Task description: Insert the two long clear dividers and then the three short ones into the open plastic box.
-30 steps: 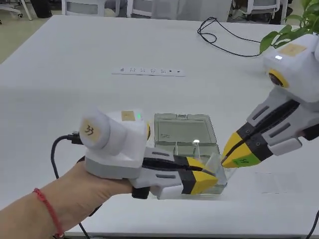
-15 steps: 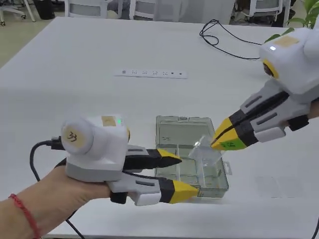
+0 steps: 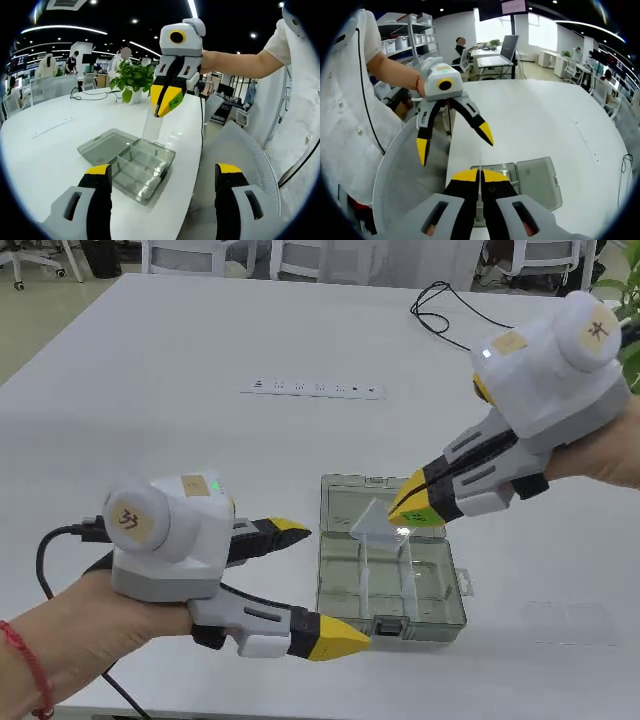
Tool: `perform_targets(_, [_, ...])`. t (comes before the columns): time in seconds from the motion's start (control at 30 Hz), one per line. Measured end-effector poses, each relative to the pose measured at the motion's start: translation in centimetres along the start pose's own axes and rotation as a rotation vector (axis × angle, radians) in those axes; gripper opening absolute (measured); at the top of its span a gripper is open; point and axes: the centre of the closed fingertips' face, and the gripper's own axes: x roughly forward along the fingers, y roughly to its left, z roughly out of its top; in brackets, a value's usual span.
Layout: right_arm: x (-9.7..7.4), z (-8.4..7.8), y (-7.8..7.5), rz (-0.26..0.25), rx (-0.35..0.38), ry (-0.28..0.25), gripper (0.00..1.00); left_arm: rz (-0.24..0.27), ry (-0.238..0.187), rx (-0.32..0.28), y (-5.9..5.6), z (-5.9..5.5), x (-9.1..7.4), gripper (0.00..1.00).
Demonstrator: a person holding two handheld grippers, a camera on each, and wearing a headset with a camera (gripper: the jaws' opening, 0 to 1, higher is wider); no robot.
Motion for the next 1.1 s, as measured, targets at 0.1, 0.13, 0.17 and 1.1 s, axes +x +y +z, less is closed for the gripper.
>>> perform_targets(0.1, [1.1,-0.3,-0.9,-0.007,0.010,-0.004,0.03,-0.003,0.015,-0.001,0.2,-0.6,-0.1,0.93])
perform_targets(0.13, [1.6,-0.5,-1.1,-0.009,0.011,-0.005,0.03,-0.003,0.016,0.004,0.2,-0.7,-0.1,0.95])
perform_targets(0.17, [1.9,-0.6,-1.2,-0.011,0.010,-0.004,0.03,-0.003,0.017,0.005,0.2,-0.7,-0.1,0.97])
perform_targets(1.1, [5.8,-3.7,-2.9,-0.052,0.054,0.022,0.03,0.024,0.001,-0.040,0.4,-1.2,-1.0,1.00])
